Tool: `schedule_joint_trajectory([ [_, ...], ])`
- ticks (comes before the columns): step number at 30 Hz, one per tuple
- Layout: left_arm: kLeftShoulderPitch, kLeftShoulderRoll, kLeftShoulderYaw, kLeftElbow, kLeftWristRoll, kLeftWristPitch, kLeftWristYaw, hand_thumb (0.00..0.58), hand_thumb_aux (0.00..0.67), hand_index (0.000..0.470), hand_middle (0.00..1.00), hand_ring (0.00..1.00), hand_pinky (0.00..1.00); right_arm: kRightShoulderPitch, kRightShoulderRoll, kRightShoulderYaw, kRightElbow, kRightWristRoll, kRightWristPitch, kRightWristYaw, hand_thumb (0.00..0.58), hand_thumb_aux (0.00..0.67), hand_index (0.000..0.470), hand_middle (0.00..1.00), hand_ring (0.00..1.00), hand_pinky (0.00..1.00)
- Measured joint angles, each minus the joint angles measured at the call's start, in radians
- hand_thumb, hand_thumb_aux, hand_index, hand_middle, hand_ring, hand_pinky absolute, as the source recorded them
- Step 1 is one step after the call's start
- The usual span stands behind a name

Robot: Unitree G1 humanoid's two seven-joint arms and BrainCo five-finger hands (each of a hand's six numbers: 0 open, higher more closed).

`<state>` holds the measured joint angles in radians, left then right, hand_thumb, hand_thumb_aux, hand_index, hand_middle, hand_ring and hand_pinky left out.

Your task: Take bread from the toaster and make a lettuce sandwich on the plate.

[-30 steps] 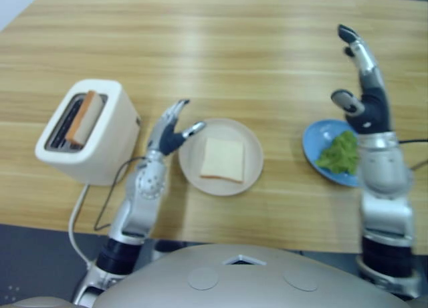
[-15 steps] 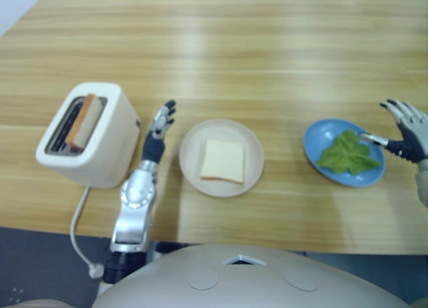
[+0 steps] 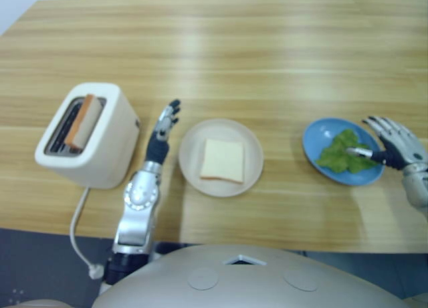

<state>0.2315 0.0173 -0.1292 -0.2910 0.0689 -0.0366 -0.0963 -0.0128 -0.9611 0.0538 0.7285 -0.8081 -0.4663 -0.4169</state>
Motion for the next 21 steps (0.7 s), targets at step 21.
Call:
schedule_joint_trajectory([
  [21,0.000,0.006,-0.018,0.000,0.010,0.001,0.023,0.000,0.000,0.000,0.00,0.00,0.00,-0.046,-0.030,0.231,0.111,-0.121,0.111,-0.098,0.000,0.000,0.000,0.00,0.00,0.00],
])
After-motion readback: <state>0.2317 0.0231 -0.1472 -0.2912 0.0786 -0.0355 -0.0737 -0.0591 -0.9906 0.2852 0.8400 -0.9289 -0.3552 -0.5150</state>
